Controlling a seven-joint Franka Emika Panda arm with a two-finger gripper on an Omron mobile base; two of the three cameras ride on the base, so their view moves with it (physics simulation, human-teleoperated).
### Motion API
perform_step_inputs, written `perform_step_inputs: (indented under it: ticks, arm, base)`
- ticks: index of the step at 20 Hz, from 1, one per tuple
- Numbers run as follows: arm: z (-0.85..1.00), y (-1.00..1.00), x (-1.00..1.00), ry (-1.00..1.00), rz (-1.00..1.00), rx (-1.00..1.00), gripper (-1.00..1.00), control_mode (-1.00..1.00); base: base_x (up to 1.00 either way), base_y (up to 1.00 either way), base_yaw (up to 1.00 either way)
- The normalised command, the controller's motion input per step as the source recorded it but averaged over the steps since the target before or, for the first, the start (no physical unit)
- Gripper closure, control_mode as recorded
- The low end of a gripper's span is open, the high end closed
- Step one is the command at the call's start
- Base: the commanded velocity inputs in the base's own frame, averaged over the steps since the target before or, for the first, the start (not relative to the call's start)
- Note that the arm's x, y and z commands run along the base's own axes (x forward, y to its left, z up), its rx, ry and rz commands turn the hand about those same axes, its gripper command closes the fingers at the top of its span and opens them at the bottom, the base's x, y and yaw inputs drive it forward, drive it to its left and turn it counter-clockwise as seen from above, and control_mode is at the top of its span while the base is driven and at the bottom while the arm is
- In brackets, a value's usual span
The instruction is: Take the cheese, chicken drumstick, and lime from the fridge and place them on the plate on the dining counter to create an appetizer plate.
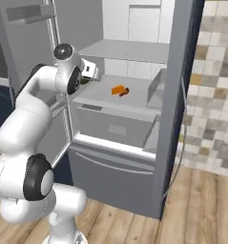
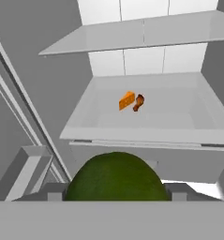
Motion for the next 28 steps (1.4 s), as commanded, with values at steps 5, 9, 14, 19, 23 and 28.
perform_step_inputs:
  ticks: [5, 9, 14, 19, 23, 28]
  arm:
    - [0.0, 0.0, 0.0, 0.0, 0.0, 0.0, 1.0, 1.0]
    - [0.0, 0.0, 0.0, 0.0, 0.0, 0.0, 1.0, 1.0]
    - [0.0, 0.0, 0.0, 0.0, 0.0, 0.0, 1.0, 1.0]
    - [0.0, 0.0, 0.0, 0.0, 0.0, 0.0, 1.0, 1.0]
    - [0.0, 0.0, 0.0, 0.0, 0.0, 0.0, 1.0, 1.0]
    - [0.0, 0.0, 0.0, 0.0, 0.0, 0.0, 1.0, 1.0]
  base:
    - [-0.49, -0.54, 0.55]
    - [-0.97, -0.1, 0.49]
    - [-1.0, 0.02, 0.44]
    - [-0.9, 0.01, 0.47]
    - [-0.86, 0.0, 0.5]
    - [-0.77, -0.05, 0.47]
